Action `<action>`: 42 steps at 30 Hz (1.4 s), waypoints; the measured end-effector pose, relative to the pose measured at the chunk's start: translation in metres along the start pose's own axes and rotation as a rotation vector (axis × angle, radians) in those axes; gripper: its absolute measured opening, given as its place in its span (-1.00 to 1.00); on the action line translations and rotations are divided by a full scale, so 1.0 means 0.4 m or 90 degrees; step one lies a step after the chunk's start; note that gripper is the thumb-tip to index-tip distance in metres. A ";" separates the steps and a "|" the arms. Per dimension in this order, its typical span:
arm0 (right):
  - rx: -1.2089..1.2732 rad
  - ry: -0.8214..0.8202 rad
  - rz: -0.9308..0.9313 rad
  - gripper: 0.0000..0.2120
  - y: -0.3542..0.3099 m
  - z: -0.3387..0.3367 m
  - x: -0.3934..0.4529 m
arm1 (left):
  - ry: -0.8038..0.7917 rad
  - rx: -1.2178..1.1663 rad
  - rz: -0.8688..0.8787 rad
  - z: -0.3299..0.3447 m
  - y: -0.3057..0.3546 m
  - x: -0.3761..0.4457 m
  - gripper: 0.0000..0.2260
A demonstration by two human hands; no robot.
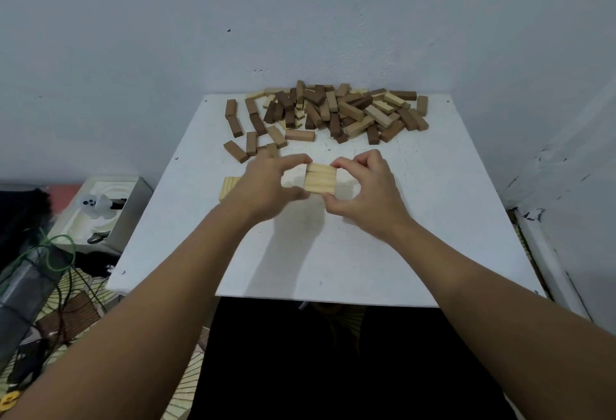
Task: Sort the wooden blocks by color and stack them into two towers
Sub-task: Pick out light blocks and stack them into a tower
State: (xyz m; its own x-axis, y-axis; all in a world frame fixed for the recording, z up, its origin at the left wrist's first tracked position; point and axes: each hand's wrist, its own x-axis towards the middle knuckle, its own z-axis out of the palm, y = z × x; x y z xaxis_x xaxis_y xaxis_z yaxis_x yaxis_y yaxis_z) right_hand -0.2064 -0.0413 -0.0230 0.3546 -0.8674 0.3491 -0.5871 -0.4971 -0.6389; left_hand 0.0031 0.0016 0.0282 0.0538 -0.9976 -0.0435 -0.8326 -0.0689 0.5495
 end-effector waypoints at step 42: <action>0.003 -0.190 0.020 -0.42 -0.206 0.233 0.123 | -0.103 -0.145 -0.142 -0.196 -0.304 -0.068 -0.45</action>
State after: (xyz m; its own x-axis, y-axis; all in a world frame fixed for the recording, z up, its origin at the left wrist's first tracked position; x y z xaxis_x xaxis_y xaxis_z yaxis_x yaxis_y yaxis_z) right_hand -0.0729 -0.0408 -0.0170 0.5357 -0.8368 0.1125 -0.5974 -0.4699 -0.6498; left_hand 0.1462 0.0365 0.0281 0.1168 -0.9453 -0.3047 -0.6654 -0.3022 0.6826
